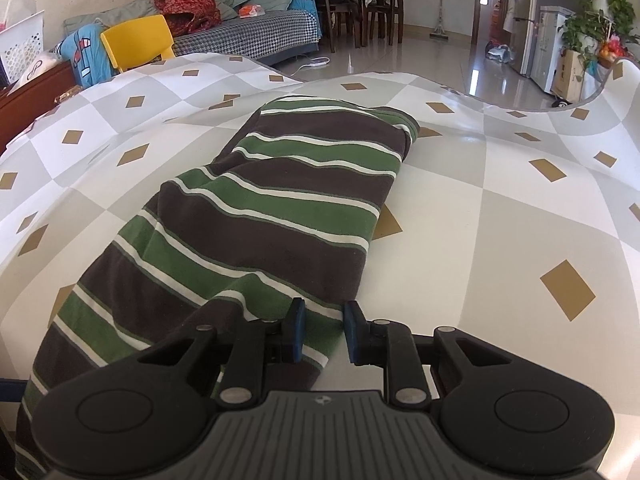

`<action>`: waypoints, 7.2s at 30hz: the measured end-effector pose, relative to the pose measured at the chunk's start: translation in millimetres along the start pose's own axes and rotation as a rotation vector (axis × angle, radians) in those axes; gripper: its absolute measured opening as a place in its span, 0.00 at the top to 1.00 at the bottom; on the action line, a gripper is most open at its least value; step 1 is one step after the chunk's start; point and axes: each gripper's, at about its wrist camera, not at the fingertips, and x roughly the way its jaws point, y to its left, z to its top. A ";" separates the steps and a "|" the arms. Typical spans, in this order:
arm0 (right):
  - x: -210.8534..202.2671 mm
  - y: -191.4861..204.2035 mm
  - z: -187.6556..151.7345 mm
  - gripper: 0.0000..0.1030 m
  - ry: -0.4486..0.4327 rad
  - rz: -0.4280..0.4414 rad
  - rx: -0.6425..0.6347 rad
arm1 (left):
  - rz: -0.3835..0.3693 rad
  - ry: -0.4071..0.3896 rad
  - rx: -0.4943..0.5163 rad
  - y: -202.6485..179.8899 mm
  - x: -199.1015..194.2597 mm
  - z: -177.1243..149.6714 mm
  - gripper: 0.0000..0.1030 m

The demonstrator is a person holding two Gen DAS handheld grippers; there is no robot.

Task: Fold clothes

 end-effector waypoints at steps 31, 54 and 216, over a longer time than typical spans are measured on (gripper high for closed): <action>-29.4 -35.2 1.6 0.95 -0.001 0.076 0.172 | 0.048 0.125 0.011 17.8 18.6 -14.5 0.00; -35.1 19.4 -22.6 0.75 0.019 0.111 -0.149 | 0.039 0.112 -0.003 27.4 19.0 -9.7 0.00; -36.4 21.8 -12.9 0.70 0.062 0.056 -0.105 | 0.015 -0.070 -0.037 20.3 11.0 10.1 0.00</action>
